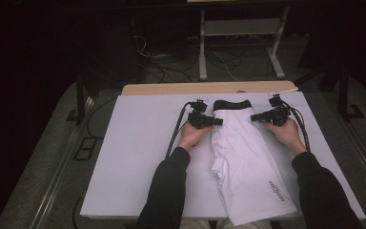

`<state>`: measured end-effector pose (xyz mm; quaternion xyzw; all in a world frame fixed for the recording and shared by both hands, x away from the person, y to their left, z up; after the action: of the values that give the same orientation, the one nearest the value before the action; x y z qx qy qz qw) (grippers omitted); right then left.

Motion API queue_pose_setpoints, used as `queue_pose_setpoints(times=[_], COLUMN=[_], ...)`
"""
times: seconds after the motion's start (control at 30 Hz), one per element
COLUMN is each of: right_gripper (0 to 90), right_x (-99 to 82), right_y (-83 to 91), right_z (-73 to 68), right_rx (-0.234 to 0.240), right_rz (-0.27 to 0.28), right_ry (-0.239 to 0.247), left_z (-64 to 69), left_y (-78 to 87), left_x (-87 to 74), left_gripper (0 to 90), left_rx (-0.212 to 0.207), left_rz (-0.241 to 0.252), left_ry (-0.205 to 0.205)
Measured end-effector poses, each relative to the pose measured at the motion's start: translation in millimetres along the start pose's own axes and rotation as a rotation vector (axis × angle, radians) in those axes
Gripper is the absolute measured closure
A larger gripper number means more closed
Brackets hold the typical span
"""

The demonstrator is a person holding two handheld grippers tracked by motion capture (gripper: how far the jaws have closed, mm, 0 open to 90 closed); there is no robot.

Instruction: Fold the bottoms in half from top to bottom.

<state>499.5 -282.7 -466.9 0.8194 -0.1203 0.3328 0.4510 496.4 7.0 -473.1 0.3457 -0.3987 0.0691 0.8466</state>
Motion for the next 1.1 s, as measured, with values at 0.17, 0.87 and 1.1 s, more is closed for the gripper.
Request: queue_pose_setpoints(times=[0.17, 0.87, 1.1], right_gripper=[75.5, 88.8, 88.8], right_x=[-3.1, -4.5, -3.4], right_y=[-0.1, 13.3, 20.7], right_z=[-3.0, -1.6, -4.4], right_rx=[-0.067, 0.001, 0.022], right_rz=[0.023, 0.133, 0.149], right_ry=[0.015, -0.032, -0.019], left_z=[-0.4, -0.4, 6.5], left_y=[-1.9, 0.9, 7.5], left_x=[-0.6, 2.4, 7.2], left_gripper=[62.0, 87.7, 87.8], left_rx=[0.007, 0.031, 0.036], left_rz=[0.002, 0.035, 0.043], left_ry=[0.013, 0.051, 0.026])
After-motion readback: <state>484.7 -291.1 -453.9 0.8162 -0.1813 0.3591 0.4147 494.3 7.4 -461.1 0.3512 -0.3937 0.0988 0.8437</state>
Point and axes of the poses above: each handheld gripper's, and its own axes: y roughly backward along the jaws, x roughly out of its top, z roughly to its right, the point moved 2 cm from there along -y, roughly forward along the jaws, and after that the axes turned 5 degrees about z, right-handed, at the moved point
